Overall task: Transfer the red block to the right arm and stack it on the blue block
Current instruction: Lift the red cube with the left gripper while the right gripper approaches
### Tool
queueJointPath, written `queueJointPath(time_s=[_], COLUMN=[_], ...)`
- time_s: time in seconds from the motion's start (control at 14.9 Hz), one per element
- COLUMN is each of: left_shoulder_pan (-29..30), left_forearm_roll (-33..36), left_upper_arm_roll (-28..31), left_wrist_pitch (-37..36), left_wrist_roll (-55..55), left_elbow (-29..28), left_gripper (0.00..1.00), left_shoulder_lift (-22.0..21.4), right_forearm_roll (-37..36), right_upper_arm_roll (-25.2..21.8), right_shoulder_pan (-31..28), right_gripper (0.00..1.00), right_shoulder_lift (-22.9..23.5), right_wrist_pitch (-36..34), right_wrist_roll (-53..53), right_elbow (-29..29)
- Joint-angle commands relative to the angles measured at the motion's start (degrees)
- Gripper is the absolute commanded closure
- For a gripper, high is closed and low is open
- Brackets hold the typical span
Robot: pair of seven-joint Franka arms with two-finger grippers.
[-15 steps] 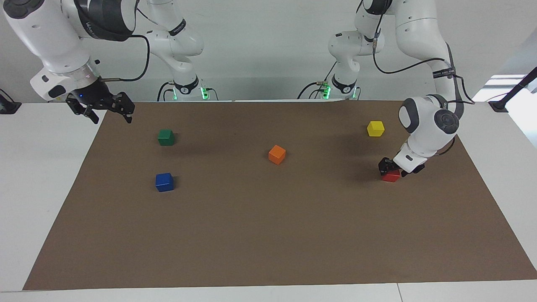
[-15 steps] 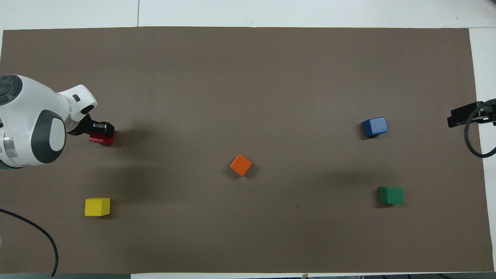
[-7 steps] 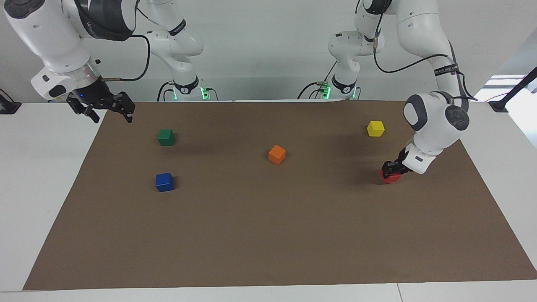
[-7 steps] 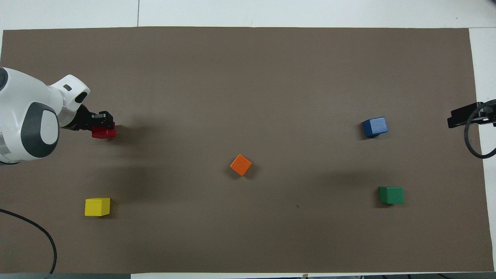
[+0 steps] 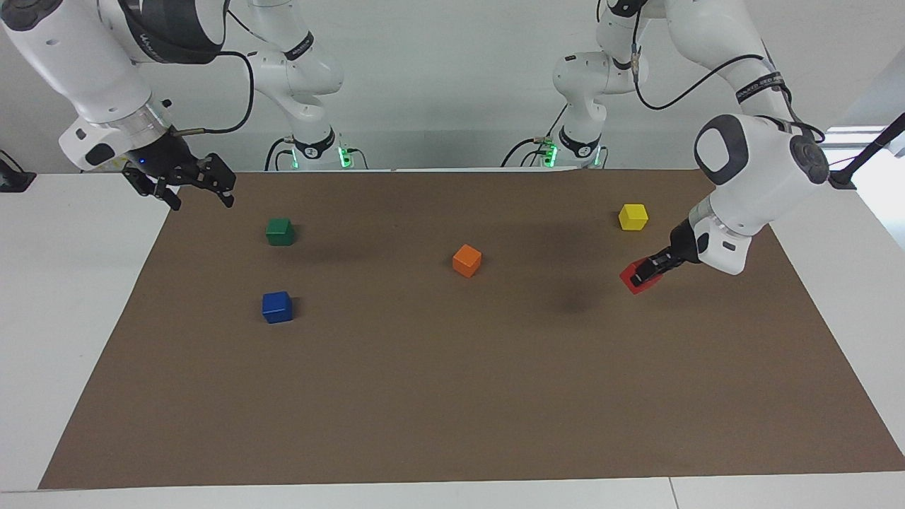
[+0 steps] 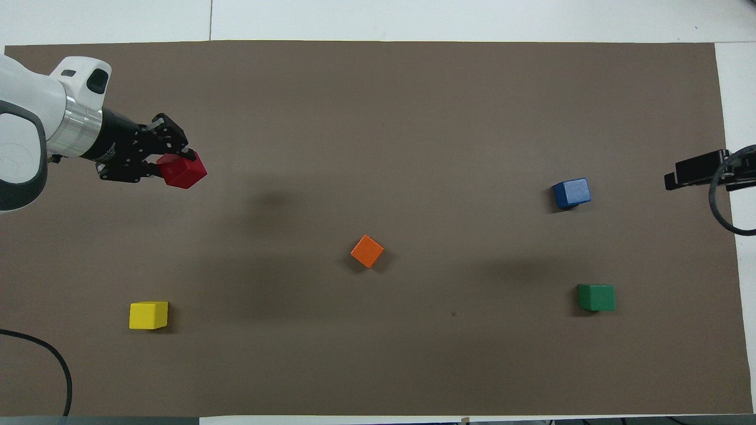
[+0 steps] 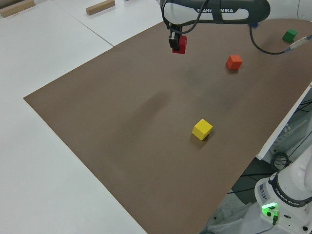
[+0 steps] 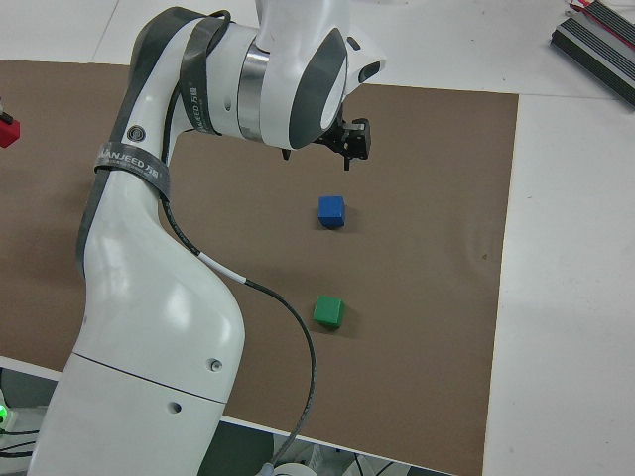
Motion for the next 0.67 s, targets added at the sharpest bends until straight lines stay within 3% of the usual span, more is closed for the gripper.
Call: queueJointPath(time_s=[0.0,0.13,0.27,0.6], left_shoulder_pan=[-1.09,-1.18,-1.27,-7.31], left_forearm_roll=[-7.2,-13.17,-21.79,-36.92], left_upper_arm_roll=[-1.65,-2.89,-2.98,-3.07], left_wrist_pitch=[-3.0,-2.22,-0.47,11.99], left_wrist_roll=[-14.13,-21.18,-22.96,-22.97], left_elbow=[1.4,1.14,-0.52,-14.31], left_gripper=[1.0,1.0,1.0,1.0], left_shoulder_lift=[-3.28,-4.61,-5.66,-11.11], right_forearm_roll=[9.37,16.93,24.15,48.13], right_upper_arm_roll=[0.37,0.29,0.2,0.11], right_shoulder_pan=[-1.35,-1.7,-3.8,-9.17], right_gripper=[0.0,0.0,0.0,0.0], right_shoulder_lift=[-0.64,0.5,1.73,0.33], right_wrist_pitch=[1.47,0.16,-5.1,-5.91], right_wrist_roll=[0.17,-1.4,-10.85,-28.12], right_elbow=[-1.76,-1.76,-2.63,-16.6])
